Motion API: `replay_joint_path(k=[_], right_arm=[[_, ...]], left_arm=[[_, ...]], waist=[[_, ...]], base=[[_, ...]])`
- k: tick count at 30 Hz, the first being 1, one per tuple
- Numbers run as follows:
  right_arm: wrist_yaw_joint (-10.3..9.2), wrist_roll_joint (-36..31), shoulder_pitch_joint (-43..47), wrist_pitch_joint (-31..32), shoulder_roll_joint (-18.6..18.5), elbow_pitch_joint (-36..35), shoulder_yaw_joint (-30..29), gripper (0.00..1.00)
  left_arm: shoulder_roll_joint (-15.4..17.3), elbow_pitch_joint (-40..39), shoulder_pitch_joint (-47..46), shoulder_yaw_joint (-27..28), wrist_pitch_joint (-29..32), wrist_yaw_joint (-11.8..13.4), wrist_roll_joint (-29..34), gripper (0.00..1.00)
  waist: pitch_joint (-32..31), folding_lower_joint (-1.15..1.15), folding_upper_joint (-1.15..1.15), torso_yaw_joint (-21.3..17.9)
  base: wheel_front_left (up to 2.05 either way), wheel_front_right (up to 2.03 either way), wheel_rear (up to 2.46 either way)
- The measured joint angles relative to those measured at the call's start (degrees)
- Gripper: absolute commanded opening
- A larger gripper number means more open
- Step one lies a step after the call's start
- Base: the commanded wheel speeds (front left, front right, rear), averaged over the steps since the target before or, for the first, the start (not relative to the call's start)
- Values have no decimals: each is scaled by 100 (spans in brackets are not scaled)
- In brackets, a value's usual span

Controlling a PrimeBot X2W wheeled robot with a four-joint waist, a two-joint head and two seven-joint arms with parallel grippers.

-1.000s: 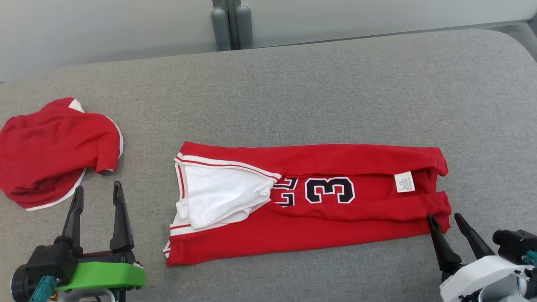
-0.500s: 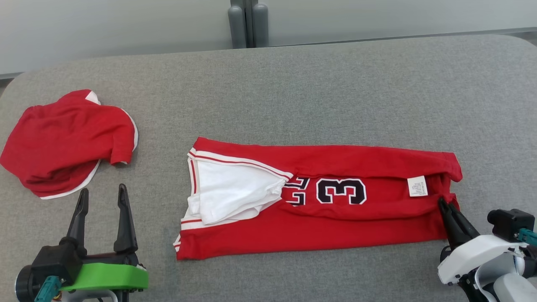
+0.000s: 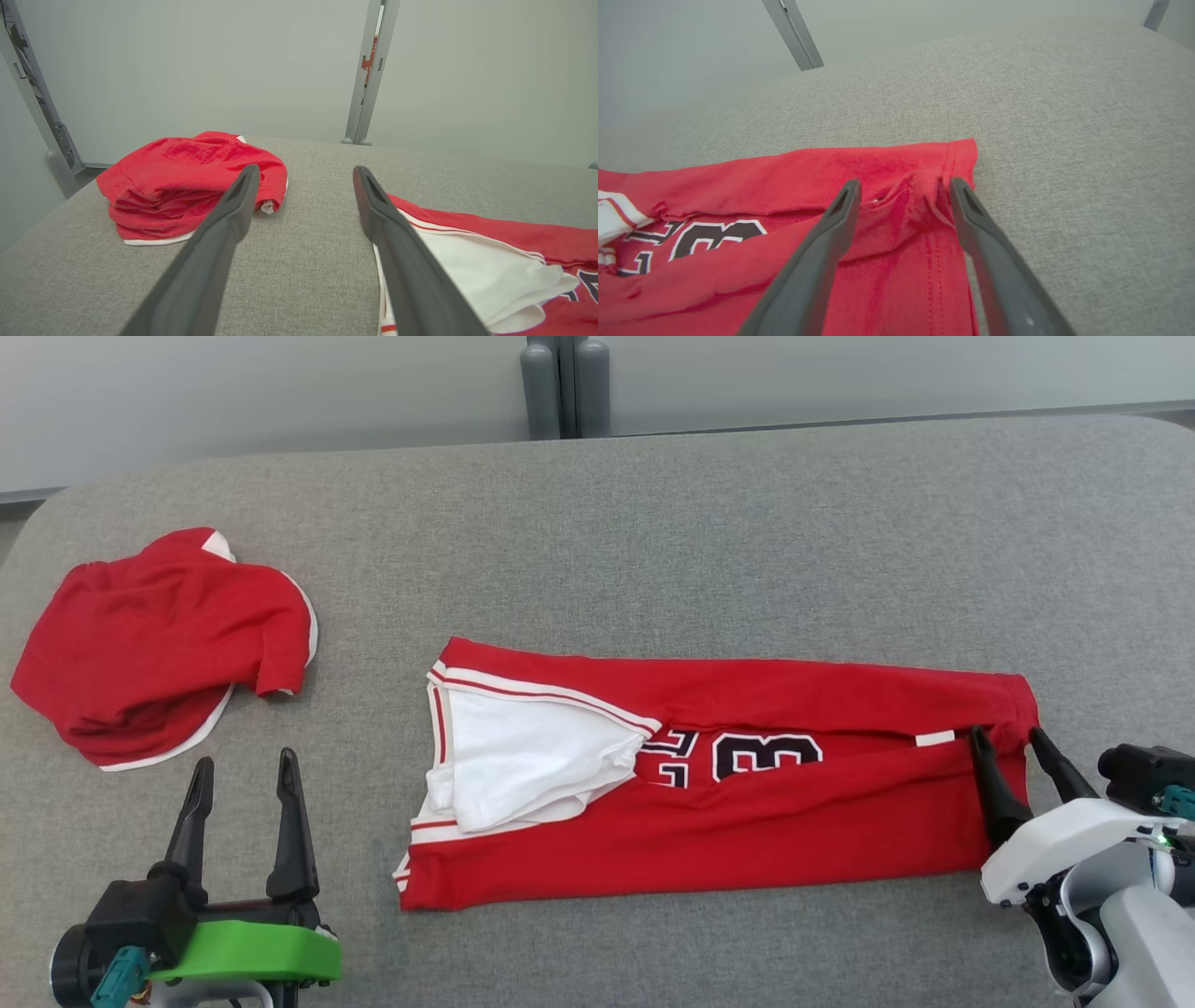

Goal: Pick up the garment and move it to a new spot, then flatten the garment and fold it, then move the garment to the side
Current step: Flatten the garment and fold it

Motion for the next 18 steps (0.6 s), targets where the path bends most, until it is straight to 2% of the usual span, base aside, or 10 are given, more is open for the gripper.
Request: replay_joint_path(k=[10, 18], right_arm=[[0, -40, 258, -563, -8, -205, 29, 100], [0, -192, 477, -667, -2, -346, -123, 100]], left_arm=[[0, -16, 34, 80, 0, 0, 1, 100], [-1, -58, 37, 99, 0, 0, 18, 100]], waist=[[-168, 0, 0, -96], [-238, 0, 0, -224]], base=[[0, 0, 0], [0, 0, 0]])
